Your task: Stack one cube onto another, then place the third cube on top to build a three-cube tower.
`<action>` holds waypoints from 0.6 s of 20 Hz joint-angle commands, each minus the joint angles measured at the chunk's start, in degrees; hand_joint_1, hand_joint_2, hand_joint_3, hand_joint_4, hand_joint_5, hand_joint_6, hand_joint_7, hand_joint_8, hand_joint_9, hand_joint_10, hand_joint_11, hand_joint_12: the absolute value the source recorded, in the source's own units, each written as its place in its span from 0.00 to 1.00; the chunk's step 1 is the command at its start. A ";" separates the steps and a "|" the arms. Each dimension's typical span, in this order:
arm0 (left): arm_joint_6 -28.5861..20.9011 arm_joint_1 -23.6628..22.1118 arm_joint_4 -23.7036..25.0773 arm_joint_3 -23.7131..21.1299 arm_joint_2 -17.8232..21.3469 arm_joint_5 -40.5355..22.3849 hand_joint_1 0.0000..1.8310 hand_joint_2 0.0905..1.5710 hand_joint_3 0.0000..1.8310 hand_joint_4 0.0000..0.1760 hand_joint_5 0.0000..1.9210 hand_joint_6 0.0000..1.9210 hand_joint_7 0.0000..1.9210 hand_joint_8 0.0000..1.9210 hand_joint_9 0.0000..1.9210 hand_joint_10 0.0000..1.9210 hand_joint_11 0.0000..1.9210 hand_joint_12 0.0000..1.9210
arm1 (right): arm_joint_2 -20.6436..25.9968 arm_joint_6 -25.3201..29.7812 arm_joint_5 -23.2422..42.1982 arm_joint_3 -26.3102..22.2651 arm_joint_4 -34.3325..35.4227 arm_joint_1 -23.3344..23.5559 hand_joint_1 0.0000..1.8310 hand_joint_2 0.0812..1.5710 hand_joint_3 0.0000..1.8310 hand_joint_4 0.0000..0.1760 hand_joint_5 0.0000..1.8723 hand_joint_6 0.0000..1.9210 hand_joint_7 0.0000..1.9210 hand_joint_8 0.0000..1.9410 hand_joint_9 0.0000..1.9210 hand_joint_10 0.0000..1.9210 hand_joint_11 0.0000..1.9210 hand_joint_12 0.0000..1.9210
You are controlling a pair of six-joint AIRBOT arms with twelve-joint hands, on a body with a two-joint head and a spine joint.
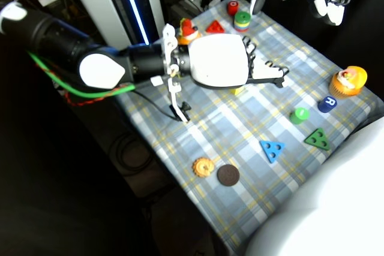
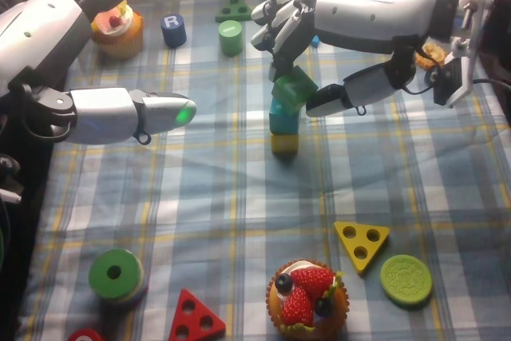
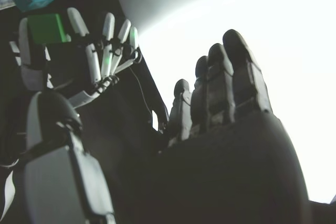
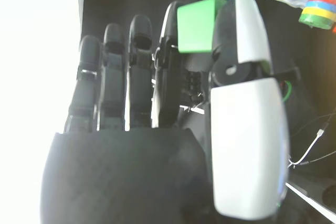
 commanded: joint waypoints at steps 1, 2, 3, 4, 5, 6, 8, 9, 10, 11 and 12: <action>-0.39 -0.72 1.92 0.33 -0.09 -6.34 0.41 0.50 0.00 1.00 0.07 0.00 0.08 0.00 0.09 0.00 0.00 0.18 | -0.17 0.06 5.22 0.21 2.52 0.50 0.64 0.66 0.00 0.00 0.58 0.41 0.38 0.00 0.26 0.00 0.00 0.44; -0.39 -0.74 1.92 0.36 -0.11 -6.33 0.41 0.51 0.00 1.00 0.06 0.00 0.08 0.00 0.09 0.00 0.00 0.14 | -0.17 0.06 5.22 0.23 2.52 0.51 0.65 0.66 0.00 0.00 0.59 0.40 0.39 0.00 0.27 0.00 0.00 0.47; -0.39 -0.77 1.92 0.41 -0.15 -6.31 0.40 0.51 0.00 1.00 0.06 0.00 0.08 0.00 0.09 0.00 0.00 0.10 | -0.17 0.06 5.22 0.27 2.52 0.51 0.65 0.65 0.00 0.00 0.59 0.40 0.39 0.00 0.27 0.00 0.00 0.47; -0.39 -0.79 1.92 0.43 -0.18 -6.31 0.40 0.51 0.00 1.00 0.05 0.00 0.09 0.00 0.09 0.00 0.00 0.09 | -0.17 0.06 5.22 0.30 2.52 0.52 0.65 0.65 0.00 0.00 0.59 0.40 0.38 0.00 0.26 0.00 0.00 0.45; -0.39 -0.81 1.92 0.46 -0.20 -6.27 0.39 0.51 0.00 1.00 0.05 0.00 0.09 0.00 0.09 0.00 0.00 0.09 | -0.17 0.06 5.22 0.34 2.52 0.53 0.65 0.65 0.00 0.00 0.59 0.40 0.38 0.00 0.25 0.00 0.00 0.43; -0.39 -0.83 1.92 0.48 -0.23 -6.23 0.39 0.51 0.00 1.00 0.05 0.00 0.09 0.00 0.09 0.00 0.00 0.08 | -0.17 0.06 5.22 0.36 2.52 0.54 0.65 0.65 0.00 0.00 0.59 0.40 0.37 0.00 0.24 0.00 0.00 0.42; -0.39 -0.83 1.92 0.48 -0.23 -6.22 0.41 0.51 0.00 1.00 0.06 0.00 0.09 0.00 0.09 0.00 0.00 0.04 | -0.17 0.06 5.22 0.38 2.52 0.54 0.65 0.65 0.00 0.00 0.59 0.40 0.36 0.00 0.24 0.00 0.00 0.42; -0.39 -0.84 1.92 0.48 -0.23 -6.22 0.41 0.51 0.00 1.00 0.06 0.00 0.09 0.00 0.09 0.00 0.00 0.04 | -0.17 0.06 5.22 0.39 2.52 0.54 0.65 0.65 0.00 0.00 0.59 0.40 0.36 0.00 0.24 0.00 0.00 0.44; -0.39 -0.84 1.92 0.48 -0.22 -6.25 0.41 0.51 0.00 1.00 0.06 0.00 0.09 0.00 0.09 0.00 0.00 0.04 | -0.17 0.06 5.22 0.39 2.52 0.54 0.64 0.65 0.00 0.00 0.59 0.40 0.36 0.00 0.25 0.00 0.00 0.47; -0.39 -0.87 1.93 0.47 -0.22 -6.26 0.41 0.51 0.00 1.00 0.06 0.00 0.09 0.00 0.10 0.00 0.00 0.04 | -0.17 0.06 5.22 0.39 2.52 0.54 0.64 0.65 0.00 0.00 0.59 0.40 0.37 0.00 0.26 0.01 0.00 0.49; -0.39 -0.89 1.95 0.47 -0.23 -6.25 0.39 0.51 0.00 1.00 0.05 0.00 0.09 0.00 0.09 0.00 0.00 0.04 | -0.17 0.06 5.22 0.39 2.52 0.54 0.63 0.65 0.00 0.00 0.59 0.40 0.37 0.00 0.26 0.00 0.00 0.51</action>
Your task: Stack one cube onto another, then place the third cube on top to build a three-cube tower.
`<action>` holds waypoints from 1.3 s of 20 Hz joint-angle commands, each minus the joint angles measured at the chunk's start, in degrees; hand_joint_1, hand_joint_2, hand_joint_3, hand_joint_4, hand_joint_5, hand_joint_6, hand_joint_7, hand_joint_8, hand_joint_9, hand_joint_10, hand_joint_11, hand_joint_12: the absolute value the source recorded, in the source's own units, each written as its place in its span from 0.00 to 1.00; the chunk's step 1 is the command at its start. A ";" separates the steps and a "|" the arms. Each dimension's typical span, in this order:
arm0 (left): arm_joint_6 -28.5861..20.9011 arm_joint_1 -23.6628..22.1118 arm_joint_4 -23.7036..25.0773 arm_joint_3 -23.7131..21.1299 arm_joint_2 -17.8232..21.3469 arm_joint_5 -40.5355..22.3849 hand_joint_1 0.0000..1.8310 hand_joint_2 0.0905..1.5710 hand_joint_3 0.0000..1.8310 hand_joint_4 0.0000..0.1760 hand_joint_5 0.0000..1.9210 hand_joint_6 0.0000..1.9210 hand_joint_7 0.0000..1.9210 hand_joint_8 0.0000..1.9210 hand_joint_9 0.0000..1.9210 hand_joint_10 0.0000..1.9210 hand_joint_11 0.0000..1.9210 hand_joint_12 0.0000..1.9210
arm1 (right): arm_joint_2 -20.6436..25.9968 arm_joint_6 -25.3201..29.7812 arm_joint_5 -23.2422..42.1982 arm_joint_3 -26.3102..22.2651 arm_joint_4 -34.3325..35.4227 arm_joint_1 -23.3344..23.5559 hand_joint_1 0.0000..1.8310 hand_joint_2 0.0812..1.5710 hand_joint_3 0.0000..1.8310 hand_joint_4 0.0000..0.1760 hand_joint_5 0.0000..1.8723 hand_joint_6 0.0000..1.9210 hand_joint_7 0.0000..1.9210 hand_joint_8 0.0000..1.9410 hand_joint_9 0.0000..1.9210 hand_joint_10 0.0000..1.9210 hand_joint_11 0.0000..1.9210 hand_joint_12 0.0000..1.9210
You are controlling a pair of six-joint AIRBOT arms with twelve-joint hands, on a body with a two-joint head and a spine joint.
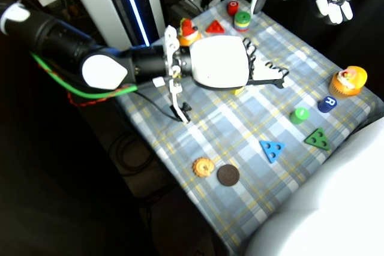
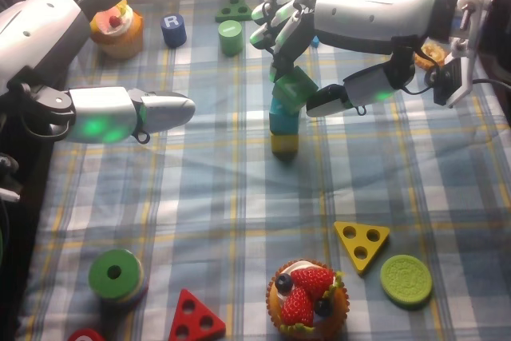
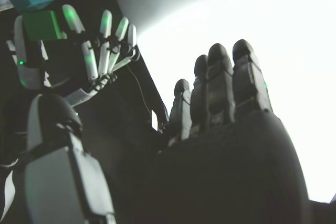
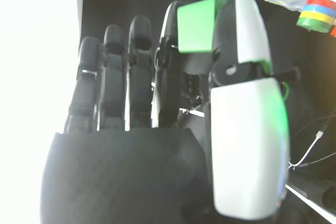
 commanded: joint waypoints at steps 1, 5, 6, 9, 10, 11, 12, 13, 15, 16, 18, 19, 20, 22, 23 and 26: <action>-0.39 -0.90 1.86 0.24 -0.22 -6.26 0.39 0.51 0.00 1.00 0.05 0.00 0.09 0.00 0.09 0.00 0.00 0.04 | -0.14 0.06 5.28 0.22 2.41 0.54 0.62 0.66 0.00 0.00 0.58 0.42 0.37 0.00 0.27 0.01 0.00 0.54; -0.39 -0.94 1.86 0.24 -0.22 -6.26 0.39 0.51 0.00 1.00 0.06 0.00 0.09 0.00 0.09 0.00 0.00 0.04 | -0.12 0.06 5.29 0.21 2.41 0.55 0.61 0.61 0.00 0.00 0.49 0.16 0.37 0.00 0.28 0.00 0.00 0.57; -0.39 -0.95 1.86 0.25 -0.22 -6.28 0.39 0.51 0.00 1.00 0.06 0.00 0.09 0.00 0.09 0.00 0.01 0.05 | -0.12 0.07 5.29 0.20 2.41 0.55 0.60 0.59 0.00 0.00 0.49 0.06 0.36 0.00 0.28 0.00 0.00 0.58; -0.39 -0.98 1.89 0.27 -0.23 -6.29 0.41 0.51 0.00 1.00 0.06 0.00 0.09 0.00 0.09 0.00 0.00 0.05 | -0.11 0.15 5.30 0.20 2.40 0.57 0.59 0.57 0.00 0.00 0.45 0.00 0.36 0.00 0.28 0.00 0.00 0.59; -0.39 -0.98 1.89 0.27 -0.23 -6.28 0.41 0.51 0.00 1.00 0.07 0.00 0.09 0.00 0.09 0.00 0.00 0.05 | -0.10 0.22 5.30 0.20 2.35 0.57 0.59 0.57 0.00 0.00 0.44 0.00 0.35 0.00 0.28 0.00 0.00 0.59; -0.39 -0.98 1.89 0.27 -0.23 -6.29 0.40 0.51 0.00 1.00 0.06 0.00 0.09 0.00 0.09 0.00 0.00 0.05 | -0.10 0.27 5.30 0.20 2.32 0.57 0.59 0.56 0.00 0.00 0.42 0.00 0.34 0.00 0.27 0.00 0.00 0.60; -0.39 -0.99 1.89 0.27 -0.23 -6.28 0.41 0.51 0.00 1.00 0.07 0.00 0.09 0.00 0.09 0.00 0.00 0.05 | -0.08 0.32 5.30 0.19 2.29 0.57 0.59 0.56 0.00 0.00 0.40 0.00 0.32 0.00 0.26 0.00 0.00 0.61; -0.39 -0.99 1.89 0.26 -0.23 -6.29 0.41 0.51 0.00 1.00 0.07 0.00 0.09 0.00 0.09 0.00 0.00 0.05 | -0.06 0.39 5.31 0.18 2.28 0.57 0.59 0.56 0.00 0.00 0.40 0.00 0.32 0.00 0.26 0.00 0.00 0.61; -0.39 -0.99 1.87 0.25 -0.24 -6.31 0.41 0.51 0.00 1.00 0.07 0.00 0.09 0.00 0.09 0.00 0.00 0.05 | 0.05 0.46 5.35 0.06 2.28 0.57 0.59 0.55 0.00 0.00 0.37 0.00 0.30 0.00 0.23 0.00 0.00 0.57; -0.39 -0.99 1.76 0.23 -0.25 -6.38 0.41 0.51 0.00 1.00 0.07 0.00 0.09 0.00 0.09 0.00 0.00 0.05 | 0.05 0.46 5.70 -0.32 2.55 0.57 0.59 0.55 0.00 0.00 0.36 0.00 0.29 0.00 0.22 0.00 0.00 0.57; -0.39 -0.98 1.48 0.21 -0.19 -6.54 0.42 0.50 0.00 1.00 0.07 0.00 0.09 0.00 0.09 0.00 0.00 0.02 | 0.07 0.46 7.44 -1.09 3.94 0.57 0.57 0.54 0.00 0.08 0.23 0.00 0.16 0.00 0.13 0.01 0.00 0.37; -0.41 -0.95 1.52 0.07 -0.10 -6.94 0.42 0.50 0.00 1.00 0.07 0.00 0.09 0.00 0.09 0.00 0.01 0.02 | 1.15 0.43 9.34 -1.45 4.99 0.57 0.56 0.53 0.00 0.17 0.18 0.00 0.12 0.00 0.09 0.01 0.00 0.26; -1.92 -0.94 2.36 -0.12 0.22 -7.70 0.41 0.50 0.00 1.00 0.06 0.00 0.09 0.00 0.08 0.00 0.04 0.03 | 2.79 0.10 11.32 -2.14 7.57 0.57 0.54 0.53 0.00 0.40 0.11 0.00 0.08 0.00 0.06 0.00 0.00 0.19; -10.00 -0.95 5.15 0.50 1.02 -8.59 0.39 0.51 0.00 1.00 0.05 0.00 0.07 0.00 0.07 0.00 0.07 0.05 | 6.20 -2.03 14.14 -4.13 12.40 0.02 0.50 0.51 0.00 0.63 0.01 0.00 0.01 0.00 0.01 0.00 0.00 0.09; -13.88 -0.94 6.62 1.00 1.27 -9.28 0.41 0.50 0.00 1.00 0.06 0.01 0.08 0.00 0.08 0.00 0.08 0.06 | 7.69 -3.59 15.63 -5.23 14.32 -0.56 0.48 0.49 0.00 0.74 0.00 0.00 0.00 0.00 0.00 0.00 0.00 0.04; -28.33 0.60 11.82 1.29 3.25 -14.47 0.43 0.49 0.00 0.97 0.06 0.00 0.07 0.00 0.05 0.00 0.03 0.04 | 14.01 -9.62 26.17 -10.38 24.72 -6.24 0.43 0.50 0.00 0.86 0.00 0.00 0.00 0.00 0.00 0.00 0.00 0.00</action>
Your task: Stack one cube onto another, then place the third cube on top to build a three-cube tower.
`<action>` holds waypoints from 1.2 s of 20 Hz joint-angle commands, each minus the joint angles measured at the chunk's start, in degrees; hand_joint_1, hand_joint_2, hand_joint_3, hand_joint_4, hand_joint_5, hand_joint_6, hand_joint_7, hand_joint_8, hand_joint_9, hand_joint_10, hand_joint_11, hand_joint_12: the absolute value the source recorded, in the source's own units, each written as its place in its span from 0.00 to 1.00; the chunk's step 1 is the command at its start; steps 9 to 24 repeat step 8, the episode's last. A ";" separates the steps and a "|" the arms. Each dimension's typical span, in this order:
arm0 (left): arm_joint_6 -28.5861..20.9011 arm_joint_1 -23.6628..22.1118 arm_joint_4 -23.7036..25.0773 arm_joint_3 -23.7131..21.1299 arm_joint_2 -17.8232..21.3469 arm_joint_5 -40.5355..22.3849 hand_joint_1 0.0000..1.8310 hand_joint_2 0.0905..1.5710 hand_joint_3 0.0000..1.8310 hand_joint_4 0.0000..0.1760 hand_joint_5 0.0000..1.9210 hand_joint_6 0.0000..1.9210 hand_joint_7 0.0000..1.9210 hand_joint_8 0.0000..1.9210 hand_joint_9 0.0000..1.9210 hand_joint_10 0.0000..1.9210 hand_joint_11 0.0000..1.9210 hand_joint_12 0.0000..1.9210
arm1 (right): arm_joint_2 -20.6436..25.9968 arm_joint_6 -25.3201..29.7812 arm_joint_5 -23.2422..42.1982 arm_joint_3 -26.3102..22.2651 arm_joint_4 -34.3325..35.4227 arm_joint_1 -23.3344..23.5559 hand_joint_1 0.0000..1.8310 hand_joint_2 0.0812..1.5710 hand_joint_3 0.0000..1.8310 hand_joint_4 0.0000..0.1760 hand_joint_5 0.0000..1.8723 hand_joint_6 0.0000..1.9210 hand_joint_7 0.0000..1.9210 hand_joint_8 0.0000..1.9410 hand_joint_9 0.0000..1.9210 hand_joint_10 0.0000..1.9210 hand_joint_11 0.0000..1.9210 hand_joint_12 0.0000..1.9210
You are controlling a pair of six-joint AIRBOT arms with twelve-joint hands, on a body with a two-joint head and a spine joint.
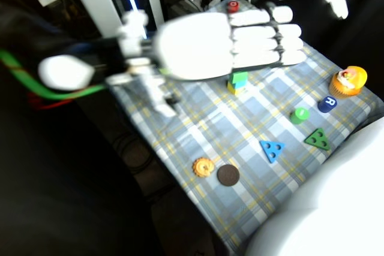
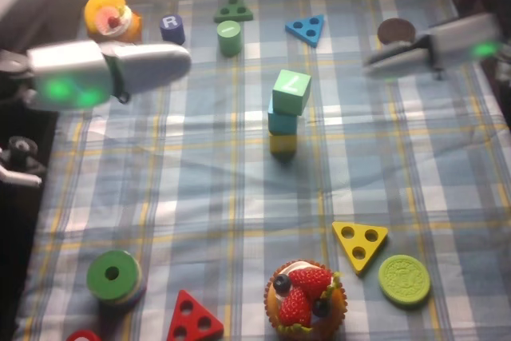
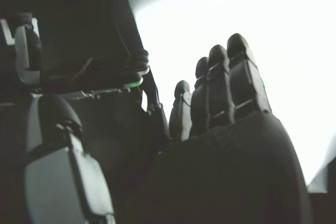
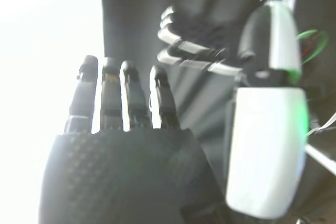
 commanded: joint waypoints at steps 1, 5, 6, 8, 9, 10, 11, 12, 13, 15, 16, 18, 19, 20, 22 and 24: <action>-5.59 0.78 2.01 0.17 0.89 -10.59 0.42 0.48 0.00 0.99 0.05 0.00 0.07 0.00 0.05 0.00 0.01 0.03 | 0.63 -1.36 12.56 -1.68 4.83 -1.50 0.39 0.50 0.00 0.86 0.00 0.00 0.00 0.00 0.00 0.00 0.00 0.00; -23.67 7.89 3.55 1.72 1.95 -20.97 0.40 0.55 0.01 0.88 0.00 0.00 0.03 0.00 0.01 0.00 0.00 0.00 | 4.65 -6.67 29.73 -7.04 18.12 -13.79 0.34 0.57 0.01 0.37 0.01 0.00 0.04 0.00 0.04 0.01 0.01 0.01; -25.98 9.66 3.57 1.66 1.98 -23.93 0.40 0.57 0.01 0.89 0.00 0.00 0.03 0.00 0.02 0.00 0.01 0.01 | 5.66 -8.67 34.07 -8.68 21.34 -16.92 0.36 0.62 0.00 0.11 0.03 0.00 0.06 0.00 0.06 0.01 0.02 0.02; -31.71 12.45 3.58 1.83 1.61 -30.13 0.35 0.57 0.00 0.97 0.00 0.00 0.04 0.00 0.04 0.01 0.08 0.03 | 7.78 -9.83 45.49 -11.96 27.81 -24.78 0.39 0.64 0.00 0.30 0.04 0.00 0.11 0.00 0.11 0.01 0.02 0.14; -31.71 12.45 3.58 1.83 1.61 -30.13 0.35 0.57 0.00 0.97 0.00 0.00 0.04 0.00 0.04 0.01 0.08 0.03 | 7.78 -9.83 45.49 -11.96 27.81 -24.78 0.39 0.64 0.00 0.30 0.04 0.00 0.11 0.00 0.11 0.01 0.02 0.14; -31.71 12.45 3.58 1.83 1.61 -30.13 0.35 0.57 0.00 0.97 0.00 0.00 0.04 0.00 0.04 0.01 0.08 0.03 | 7.78 -9.83 45.49 -11.96 27.81 -24.78 0.39 0.64 0.00 0.30 0.04 0.00 0.11 0.00 0.11 0.01 0.02 0.14; -31.71 12.45 3.58 1.83 1.61 -30.13 0.35 0.57 0.00 0.97 0.00 0.00 0.04 0.00 0.04 0.01 0.08 0.03 | 7.78 -9.83 45.49 -11.96 27.81 -24.78 0.39 0.64 0.00 0.30 0.04 0.00 0.11 0.00 0.11 0.01 0.02 0.14; -31.71 12.45 3.58 1.83 1.61 -30.13 0.35 0.57 0.00 0.97 0.00 0.00 0.04 0.00 0.04 0.01 0.08 0.03 | 7.78 -9.83 45.49 -11.96 27.81 -24.78 0.39 0.64 0.00 0.30 0.04 0.00 0.11 0.00 0.11 0.01 0.02 0.14; -31.71 12.45 3.58 1.83 1.61 -30.13 0.35 0.57 0.00 0.97 0.00 0.00 0.04 0.00 0.04 0.01 0.08 0.03 | 7.78 -9.83 45.49 -11.96 27.81 -24.78 0.39 0.64 0.00 0.30 0.04 0.00 0.11 0.00 0.11 0.01 0.02 0.14; -31.71 12.45 3.58 1.83 1.61 -30.13 0.35 0.57 0.00 0.97 0.00 0.00 0.04 0.00 0.04 0.01 0.08 0.03 | 7.78 -9.83 45.49 -11.96 27.81 -24.78 0.39 0.64 0.00 0.30 0.04 0.00 0.11 0.00 0.11 0.01 0.02 0.14; -31.71 12.45 3.58 1.83 1.61 -30.13 0.35 0.57 0.00 0.97 0.00 0.00 0.04 0.00 0.04 0.01 0.08 0.03 | 7.78 -9.83 45.49 -11.96 27.81 -24.78 0.39 0.64 0.00 0.30 0.04 0.00 0.11 0.00 0.11 0.01 0.02 0.14; -31.71 12.45 3.58 1.83 1.61 -30.13 0.35 0.57 0.00 0.97 0.00 0.00 0.04 0.00 0.04 0.01 0.08 0.03 | 7.78 -9.83 45.49 -11.96 27.81 -24.78 0.39 0.64 0.00 0.30 0.04 0.00 0.11 0.00 0.11 0.01 0.02 0.14; -31.71 12.45 3.58 1.83 1.61 -30.13 0.35 0.57 0.00 0.97 0.00 0.00 0.04 0.00 0.04 0.01 0.08 0.03 | 7.78 -9.83 45.49 -11.96 27.81 -24.78 0.39 0.64 0.00 0.30 0.04 0.00 0.11 0.00 0.11 0.01 0.02 0.14; -31.71 12.45 3.58 1.83 1.61 -30.13 0.35 0.57 0.00 0.97 0.00 0.00 0.04 0.00 0.04 0.01 0.08 0.03 | 7.78 -9.83 45.49 -11.96 27.81 -24.78 0.39 0.64 0.00 0.30 0.04 0.00 0.11 0.00 0.11 0.01 0.02 0.14; -31.71 12.45 3.58 1.83 1.61 -30.13 0.35 0.57 0.00 0.97 0.00 0.00 0.04 0.00 0.04 0.01 0.08 0.03 | 7.78 -9.83 45.49 -11.96 27.81 -24.78 0.39 0.64 0.00 0.30 0.04 0.00 0.11 0.00 0.11 0.01 0.02 0.14; -31.71 12.45 3.58 1.83 1.61 -30.13 0.35 0.57 0.00 0.97 0.00 0.00 0.04 0.00 0.04 0.01 0.08 0.03 | 7.78 -9.83 45.49 -11.96 27.81 -24.78 0.39 0.64 0.00 0.30 0.04 0.00 0.11 0.00 0.11 0.01 0.02 0.14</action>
